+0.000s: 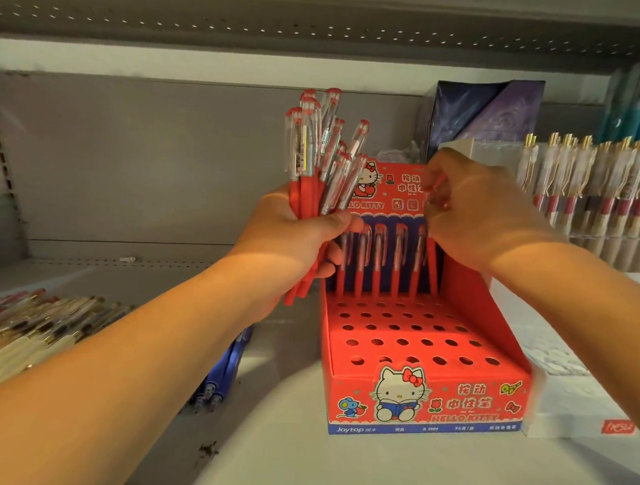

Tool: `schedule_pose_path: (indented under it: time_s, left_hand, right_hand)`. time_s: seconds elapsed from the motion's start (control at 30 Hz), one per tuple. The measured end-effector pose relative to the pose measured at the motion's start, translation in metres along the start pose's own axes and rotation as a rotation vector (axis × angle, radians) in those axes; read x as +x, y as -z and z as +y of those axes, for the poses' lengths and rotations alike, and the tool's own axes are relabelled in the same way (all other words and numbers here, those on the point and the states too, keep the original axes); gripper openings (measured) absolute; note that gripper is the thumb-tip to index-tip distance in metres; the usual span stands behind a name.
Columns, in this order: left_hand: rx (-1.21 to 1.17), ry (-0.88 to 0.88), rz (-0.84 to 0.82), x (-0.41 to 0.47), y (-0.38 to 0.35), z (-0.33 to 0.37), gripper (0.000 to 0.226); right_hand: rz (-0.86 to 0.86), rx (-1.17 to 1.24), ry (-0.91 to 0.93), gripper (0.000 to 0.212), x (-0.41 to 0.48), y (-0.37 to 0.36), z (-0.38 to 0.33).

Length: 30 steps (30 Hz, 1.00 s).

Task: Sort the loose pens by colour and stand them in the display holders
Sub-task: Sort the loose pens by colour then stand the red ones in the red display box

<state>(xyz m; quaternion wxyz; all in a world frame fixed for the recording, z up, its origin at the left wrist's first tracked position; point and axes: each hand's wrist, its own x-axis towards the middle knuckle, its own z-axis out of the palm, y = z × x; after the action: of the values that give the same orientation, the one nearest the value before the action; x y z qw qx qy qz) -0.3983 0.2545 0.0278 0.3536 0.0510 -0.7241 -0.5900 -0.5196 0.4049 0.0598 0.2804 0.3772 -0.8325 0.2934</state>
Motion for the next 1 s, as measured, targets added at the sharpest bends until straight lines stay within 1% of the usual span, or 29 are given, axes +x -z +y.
schedule_pose_path:
  time_s: [0.17,0.23,0.3,0.37,0.43,0.5,0.6,0.7,0.73,0.77,0.8,0.83,0.87,0.9,0.93,1.0]
  left_hand:
    - [0.02,-0.003,-0.006,-0.001,0.0,0.0,0.009]
    - [0.027,0.003,0.005,-0.001,0.001,0.0,0.01]
    - [0.022,0.002,0.006,0.0,0.001,0.0,0.007]
    - [0.011,0.008,0.0,-0.001,0.0,0.0,0.006]
    - [-0.019,0.022,-0.005,-0.001,0.0,0.0,0.006]
    - [-0.037,0.032,-0.004,-0.001,0.0,0.0,0.005]
    - [-0.037,0.029,-0.012,-0.001,0.001,0.0,0.005]
    - [-0.042,0.023,-0.036,-0.001,0.002,0.0,0.006]
    - [-0.04,0.021,-0.046,-0.001,0.002,0.0,0.006]
    - [-0.043,0.022,-0.058,-0.001,0.002,0.0,0.006]
    - [-0.047,0.023,-0.069,-0.002,0.001,0.0,0.006]
    - [-0.047,0.026,-0.079,-0.002,0.001,0.0,0.007]
    - [-0.043,0.029,-0.09,-0.002,0.001,-0.001,0.007]
    - [-0.032,0.033,-0.1,-0.002,0.001,-0.001,0.006]
    - [-0.023,0.04,-0.11,-0.002,0.001,-0.001,0.006]
    - [-0.03,0.058,-0.138,-0.002,0.0,-0.001,0.008]
  right_hand:
    - [-0.011,0.013,-0.023,0.026,0.0,0.0,0.0]
    - [-0.075,0.017,-0.046,0.03,-0.002,0.002,-0.001]
    - [-0.17,-0.101,-0.068,0.044,-0.002,0.002,-0.002]
    - [-0.198,-0.276,-0.071,0.051,0.001,0.001,-0.004]
    - [-0.209,-0.413,-0.029,0.048,0.004,-0.001,-0.005]
    - [-0.223,-0.474,0.003,0.042,0.005,-0.005,-0.004]
    - [-0.251,-0.514,0.02,0.024,0.003,-0.008,0.001]
    - [-0.244,-0.487,0.012,0.019,0.003,-0.009,0.003]
    - [-0.2,-0.436,0.016,0.021,0.003,-0.009,0.002]
    - [-0.153,-0.326,0.012,0.024,0.003,-0.008,0.0]
    - [-0.11,-0.124,-0.011,0.024,0.002,-0.008,-0.004]
    - [-0.095,0.171,-0.053,0.022,0.0,-0.009,-0.01]
    - [-0.118,0.509,-0.111,0.018,-0.002,-0.01,-0.016]
    - [-0.138,0.752,-0.157,0.015,-0.005,-0.01,-0.023]
    - [-0.143,0.881,-0.167,0.016,-0.007,-0.012,-0.026]
    - [-0.123,0.994,-0.177,0.017,-0.01,-0.016,-0.029]
